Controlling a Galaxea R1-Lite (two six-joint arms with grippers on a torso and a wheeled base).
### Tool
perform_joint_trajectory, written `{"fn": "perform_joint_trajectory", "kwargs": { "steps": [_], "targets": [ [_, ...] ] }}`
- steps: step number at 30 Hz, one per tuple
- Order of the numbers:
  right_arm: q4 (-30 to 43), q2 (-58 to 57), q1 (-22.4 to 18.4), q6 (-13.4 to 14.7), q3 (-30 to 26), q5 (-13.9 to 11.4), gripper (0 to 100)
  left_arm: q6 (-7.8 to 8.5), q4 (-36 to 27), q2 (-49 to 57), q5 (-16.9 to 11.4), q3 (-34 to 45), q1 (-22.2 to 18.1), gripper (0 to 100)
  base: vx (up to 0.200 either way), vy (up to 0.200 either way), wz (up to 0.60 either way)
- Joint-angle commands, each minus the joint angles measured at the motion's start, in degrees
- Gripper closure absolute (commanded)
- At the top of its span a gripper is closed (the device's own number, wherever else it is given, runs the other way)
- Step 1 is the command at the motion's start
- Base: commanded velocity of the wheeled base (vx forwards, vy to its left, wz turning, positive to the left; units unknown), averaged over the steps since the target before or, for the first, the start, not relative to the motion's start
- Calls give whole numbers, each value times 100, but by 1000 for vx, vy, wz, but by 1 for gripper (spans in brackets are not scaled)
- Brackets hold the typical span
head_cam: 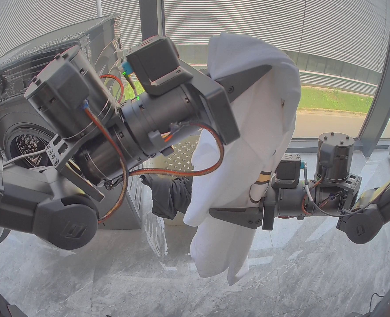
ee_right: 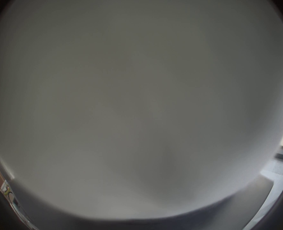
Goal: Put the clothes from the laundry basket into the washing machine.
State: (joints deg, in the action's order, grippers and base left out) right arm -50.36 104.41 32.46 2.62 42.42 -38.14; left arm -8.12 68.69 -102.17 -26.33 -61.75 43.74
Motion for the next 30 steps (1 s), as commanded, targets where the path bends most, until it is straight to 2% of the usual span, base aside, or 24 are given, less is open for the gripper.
{"fn": "perform_joint_trajectory", "kwargs": {
  "steps": [1,6,12,13,23,26,30],
  "targets": [
    [0,440,23,19,143,88,0,-5,-67,-84,32,-198,29,100,0,0,0],
    [-62,598,6,37,390,281,0,-5,-93,-84,40,-241,38,100,0,0,0],
    [-97,615,-3,37,451,281,0,-5,-93,-75,40,-241,38,100,0,0,0],
    [-97,615,6,19,416,290,100,-5,-93,-75,32,-241,38,100,0,0,0],
    [-343,651,23,54,618,290,100,-5,-93,-66,32,-241,38,100,0,0,0],
    [-343,510,41,46,451,272,100,-14,-93,-84,67,-206,-23,100,0,0,0],
    [-343,18,260,54,-111,220,100,-146,-93,-101,199,-171,-173,100,0,0,0]
  ]
}}
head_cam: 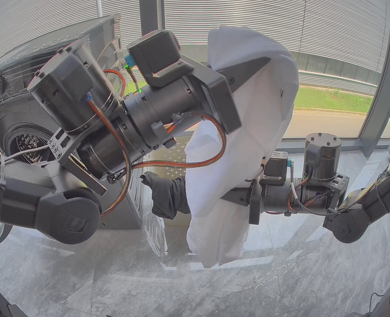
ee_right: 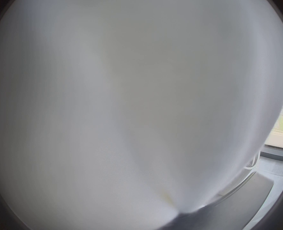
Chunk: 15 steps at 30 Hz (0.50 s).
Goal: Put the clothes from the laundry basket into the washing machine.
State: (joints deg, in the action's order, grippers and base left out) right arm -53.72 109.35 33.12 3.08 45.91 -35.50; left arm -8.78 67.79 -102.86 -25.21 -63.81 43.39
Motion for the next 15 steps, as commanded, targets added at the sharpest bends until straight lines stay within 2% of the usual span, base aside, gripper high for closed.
{"fn": "perform_joint_trajectory", "kwargs": {
  "steps": [1,4,10,11,12,13,15],
  "targets": [
    [-7,-573,230,-1,-566,-71,100,-89,-3,-58,95,17,-137,0,0,0,0],
    [-7,-731,283,-1,-697,-133,100,-98,-3,-102,95,0,-164,0,0,0,0],
    [-7,-1513,696,17,-1497,-282,100,-63,129,-656,122,149,-1060,0,0,0,0],
    [-7,-1513,696,17,-1497,-282,100,-63,129,-656,122,149,-1060,0,0,0,0],
    [-7,-1847,871,70,-1717,-291,100,-63,243,-867,104,263,-1306,0,0,0,0],
    [-7,-1900,889,87,-1743,-291,100,-63,270,-911,104,290,-1342,0,0,0,0],
    [-7,-2322,1003,324,-1998,-282,100,-36,718,-1218,95,404,-1623,0,0,0,0]
  ]
}}
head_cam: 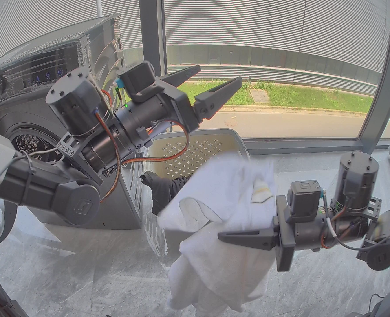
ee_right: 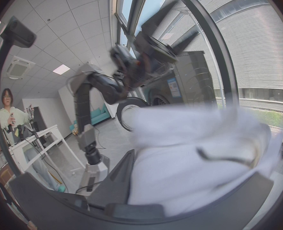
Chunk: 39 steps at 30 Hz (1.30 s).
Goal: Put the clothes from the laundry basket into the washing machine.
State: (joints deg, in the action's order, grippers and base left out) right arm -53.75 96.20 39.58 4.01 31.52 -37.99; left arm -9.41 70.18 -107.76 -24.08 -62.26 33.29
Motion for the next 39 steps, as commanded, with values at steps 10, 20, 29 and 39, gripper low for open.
{"fn": "perform_joint_trajectory", "kwargs": {
  "steps": [10,20,29,39],
  "targets": [
    [-4,-1481,41,645,-516,11,100,53,1982,-192,-809,1638,-534,0,0,0,0],
    [-4,-1542,-47,706,-437,11,100,625,1973,906,-1978,3589,195,0,0,0,0],
    [-4,-1499,-47,856,47,28,100,660,1973,933,-1996,4187,775,0,0,0,0],
    [-4,-1534,14,865,205,46,100,730,1964,317,-1961,4266,626,0,0,0,0]
  ]
}}
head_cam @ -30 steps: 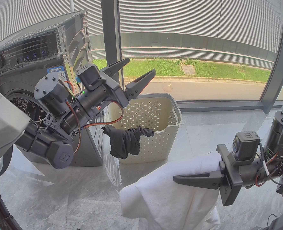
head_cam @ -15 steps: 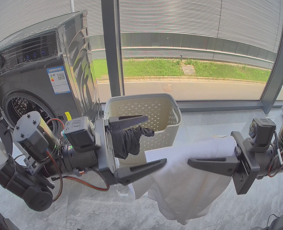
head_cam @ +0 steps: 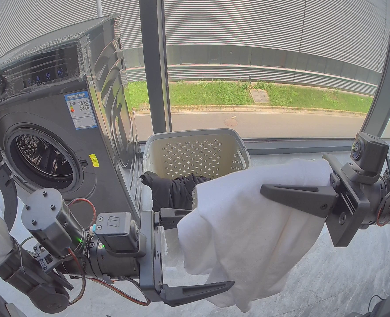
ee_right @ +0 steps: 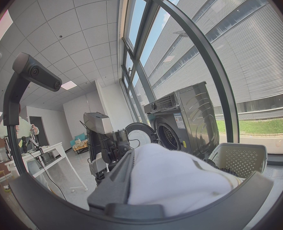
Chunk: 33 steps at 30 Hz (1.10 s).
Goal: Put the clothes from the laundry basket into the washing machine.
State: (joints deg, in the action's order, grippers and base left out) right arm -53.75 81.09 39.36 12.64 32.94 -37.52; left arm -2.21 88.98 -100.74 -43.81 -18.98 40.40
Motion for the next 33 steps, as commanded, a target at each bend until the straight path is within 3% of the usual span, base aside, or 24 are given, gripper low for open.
{"fn": "perform_joint_trajectory", "kwargs": {
  "steps": [1,9,25,33],
  "targets": [
    [5,-32,45,1,72,-1,100,10,85,-446,13,-88,-155,0,0,0,0],
    [5,-111,247,221,151,-1,100,-8,85,-807,40,-449,-226,0,0,0,0],
    [5,267,379,291,652,34,100,-61,93,-1070,189,-835,645,0,0,0,0],
    [-4,416,599,291,767,105,100,-289,93,-1308,751,-1495,715,0,0,0,0]
  ]
}}
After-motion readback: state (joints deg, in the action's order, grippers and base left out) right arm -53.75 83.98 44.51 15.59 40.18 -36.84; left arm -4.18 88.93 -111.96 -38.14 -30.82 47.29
